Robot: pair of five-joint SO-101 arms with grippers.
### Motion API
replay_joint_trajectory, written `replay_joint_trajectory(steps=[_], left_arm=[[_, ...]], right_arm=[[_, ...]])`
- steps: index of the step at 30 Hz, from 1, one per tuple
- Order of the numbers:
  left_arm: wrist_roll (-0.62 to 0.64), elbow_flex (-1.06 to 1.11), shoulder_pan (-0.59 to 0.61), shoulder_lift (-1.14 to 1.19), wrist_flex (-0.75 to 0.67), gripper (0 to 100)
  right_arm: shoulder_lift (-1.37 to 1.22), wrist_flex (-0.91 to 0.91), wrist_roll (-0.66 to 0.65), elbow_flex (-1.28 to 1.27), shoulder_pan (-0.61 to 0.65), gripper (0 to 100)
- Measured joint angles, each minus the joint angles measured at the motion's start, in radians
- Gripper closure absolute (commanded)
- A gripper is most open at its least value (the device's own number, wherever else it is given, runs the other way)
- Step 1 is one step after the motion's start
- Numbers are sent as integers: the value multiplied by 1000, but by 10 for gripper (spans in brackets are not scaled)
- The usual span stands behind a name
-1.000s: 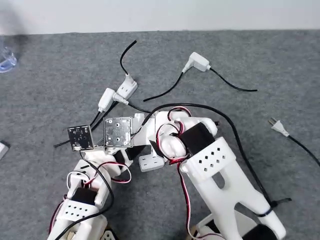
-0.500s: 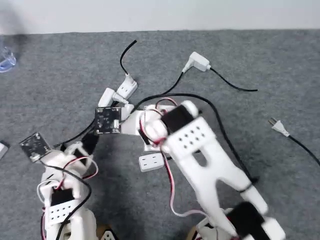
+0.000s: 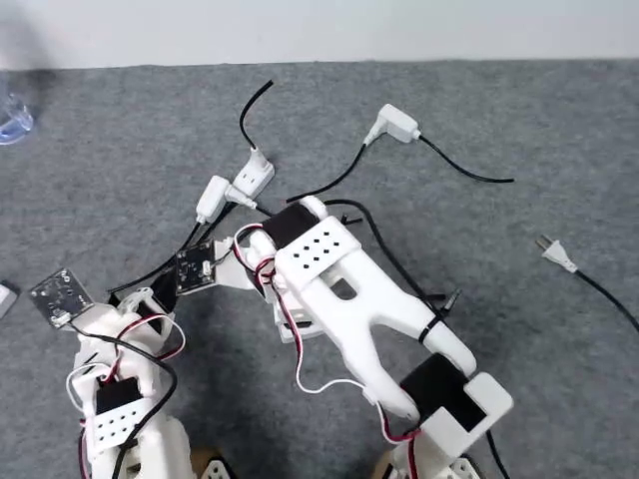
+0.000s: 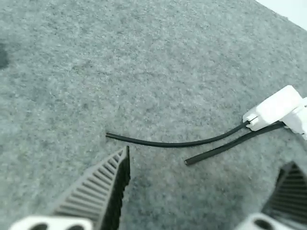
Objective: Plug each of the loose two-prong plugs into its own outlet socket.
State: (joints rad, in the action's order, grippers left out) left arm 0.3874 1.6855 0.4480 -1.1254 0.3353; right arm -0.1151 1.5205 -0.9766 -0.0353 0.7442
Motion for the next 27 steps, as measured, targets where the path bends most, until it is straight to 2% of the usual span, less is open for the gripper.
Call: replay_joint_trajectory(steps=[5,15,27], left_arm=[[0,0,-2,0,0,558],[-3,0,-2,0,0,558],[-3,0,-2,0,0,558]], right_arm=[[-2,3,-12,0,3,990],[-2,-149,-15,-112,32,990],[-2,-158,-28,-121,37,990]])
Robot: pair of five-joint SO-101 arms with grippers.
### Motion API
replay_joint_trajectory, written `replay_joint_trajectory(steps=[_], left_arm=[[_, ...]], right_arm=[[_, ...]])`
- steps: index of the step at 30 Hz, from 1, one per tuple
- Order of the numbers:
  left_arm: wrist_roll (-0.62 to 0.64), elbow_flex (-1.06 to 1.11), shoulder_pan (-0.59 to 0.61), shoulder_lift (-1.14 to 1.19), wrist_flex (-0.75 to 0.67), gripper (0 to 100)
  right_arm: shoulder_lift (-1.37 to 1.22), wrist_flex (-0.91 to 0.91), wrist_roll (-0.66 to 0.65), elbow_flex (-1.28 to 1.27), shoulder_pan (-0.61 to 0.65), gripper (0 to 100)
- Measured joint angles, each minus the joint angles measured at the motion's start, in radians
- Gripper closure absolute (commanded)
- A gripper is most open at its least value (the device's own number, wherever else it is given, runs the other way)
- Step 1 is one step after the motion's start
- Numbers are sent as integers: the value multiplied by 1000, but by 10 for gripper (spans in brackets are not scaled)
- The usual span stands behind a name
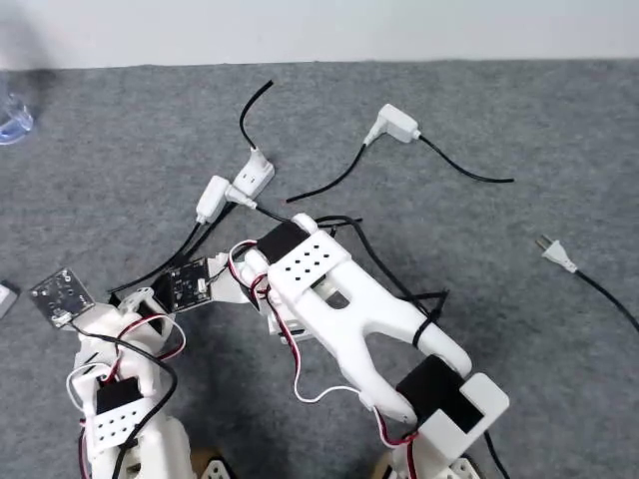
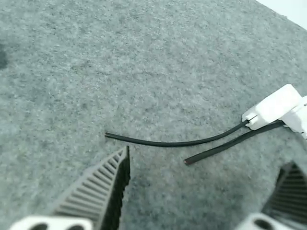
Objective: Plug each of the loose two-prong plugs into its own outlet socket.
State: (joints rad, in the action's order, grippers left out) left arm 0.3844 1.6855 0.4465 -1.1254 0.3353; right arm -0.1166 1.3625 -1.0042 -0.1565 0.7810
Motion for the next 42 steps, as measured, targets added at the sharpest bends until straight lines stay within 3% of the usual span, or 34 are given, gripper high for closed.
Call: replay_joint_trajectory(steps=[13,33,42], left_arm=[[0,0,0,0,0,558],[0,0,0,0,0,558],[0,0,0,0,0,558]], right_arm=[[-6,-74,-34,-120,-2,990],[-75,-81,-51,-77,9,985],[-43,104,49,3,15,800]])
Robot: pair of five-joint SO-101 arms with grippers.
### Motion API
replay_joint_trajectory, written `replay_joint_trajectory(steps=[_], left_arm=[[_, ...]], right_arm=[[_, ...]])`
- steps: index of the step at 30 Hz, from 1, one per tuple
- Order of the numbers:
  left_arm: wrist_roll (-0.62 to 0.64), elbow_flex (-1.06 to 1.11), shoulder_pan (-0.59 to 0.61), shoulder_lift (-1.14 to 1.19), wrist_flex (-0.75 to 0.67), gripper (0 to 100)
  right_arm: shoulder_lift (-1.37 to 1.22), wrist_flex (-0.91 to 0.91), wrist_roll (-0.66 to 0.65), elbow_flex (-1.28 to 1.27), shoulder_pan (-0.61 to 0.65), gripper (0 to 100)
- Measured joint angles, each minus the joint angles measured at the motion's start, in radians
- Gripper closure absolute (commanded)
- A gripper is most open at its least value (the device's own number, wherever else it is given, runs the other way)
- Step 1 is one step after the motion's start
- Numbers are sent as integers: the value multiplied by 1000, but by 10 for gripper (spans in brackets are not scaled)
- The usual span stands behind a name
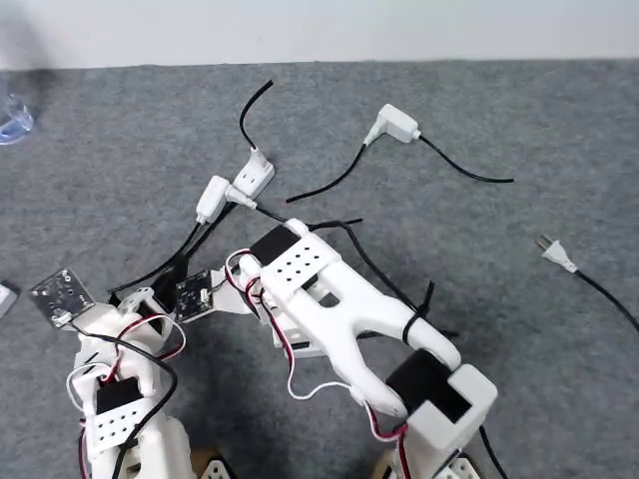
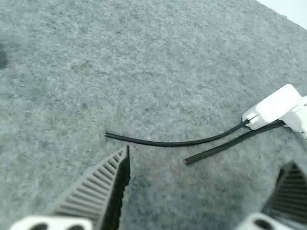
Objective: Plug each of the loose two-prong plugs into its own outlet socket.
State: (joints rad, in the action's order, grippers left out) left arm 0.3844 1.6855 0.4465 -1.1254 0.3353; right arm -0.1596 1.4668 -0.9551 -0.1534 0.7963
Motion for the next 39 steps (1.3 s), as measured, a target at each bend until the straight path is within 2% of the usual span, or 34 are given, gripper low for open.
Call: replay_joint_trajectory(steps=[7,15,17,20,22,26,29,34,36,39], left_arm=[[0,0,0,0,0,558],[0,0,2,0,0,558],[0,0,3,0,0,558],[0,0,3,0,0,558],[0,0,3,0,0,558],[0,0,0,0,0,558],[0,0,0,0,0,558],[0,0,0,0,0,558],[0,0,0,0,0,558],[0,0,0,0,0,558]], right_arm=[[28,9,11,-55,44,797],[28,-178,17,-227,58,799],[28,-235,17,-273,58,840],[29,-313,15,-324,52,998],[34,-344,17,-325,25,964],[41,-353,-15,-325,-51,992],[72,-273,-91,-287,-112,990],[183,-141,-155,-83,-206,991],[207,-143,-203,-8,-245,991],[209,-236,-259,46,-313,991]])
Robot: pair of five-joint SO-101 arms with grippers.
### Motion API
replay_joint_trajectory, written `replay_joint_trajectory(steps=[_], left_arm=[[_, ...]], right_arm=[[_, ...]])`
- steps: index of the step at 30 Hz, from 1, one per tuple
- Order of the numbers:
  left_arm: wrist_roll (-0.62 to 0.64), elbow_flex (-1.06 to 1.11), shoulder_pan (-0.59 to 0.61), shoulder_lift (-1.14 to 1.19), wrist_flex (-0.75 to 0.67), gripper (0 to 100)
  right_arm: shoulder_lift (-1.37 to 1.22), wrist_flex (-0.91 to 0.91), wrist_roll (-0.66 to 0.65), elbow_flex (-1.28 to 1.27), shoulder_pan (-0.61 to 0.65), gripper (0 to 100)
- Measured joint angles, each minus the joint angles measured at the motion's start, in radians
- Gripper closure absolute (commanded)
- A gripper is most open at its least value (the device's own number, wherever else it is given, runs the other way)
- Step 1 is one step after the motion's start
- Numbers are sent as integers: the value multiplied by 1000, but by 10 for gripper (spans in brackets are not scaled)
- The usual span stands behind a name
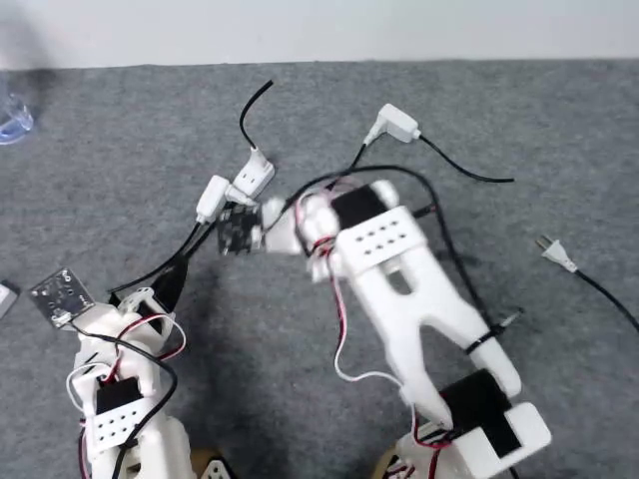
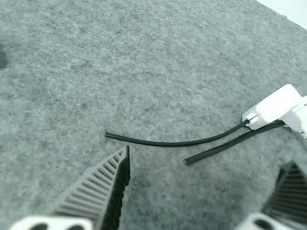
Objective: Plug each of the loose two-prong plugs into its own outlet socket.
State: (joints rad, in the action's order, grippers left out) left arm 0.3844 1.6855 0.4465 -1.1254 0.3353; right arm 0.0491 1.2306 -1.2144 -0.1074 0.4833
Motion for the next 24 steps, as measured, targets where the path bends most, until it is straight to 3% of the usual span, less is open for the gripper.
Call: replay_joint_trajectory(steps=[5,12,15,20,24], left_arm=[[0,0,0,0,0,558],[0,0,0,0,0,558],[0,0,-2,0,0,558],[0,0,-2,0,0,558],[0,0,-2,0,0,558]], right_arm=[[0,-299,-14,8,-94,991],[-103,-697,-17,6,-126,986],[-123,-720,-15,3,-121,925],[-97,-621,123,0,-121,609],[-29,-531,189,0,-121,641]])
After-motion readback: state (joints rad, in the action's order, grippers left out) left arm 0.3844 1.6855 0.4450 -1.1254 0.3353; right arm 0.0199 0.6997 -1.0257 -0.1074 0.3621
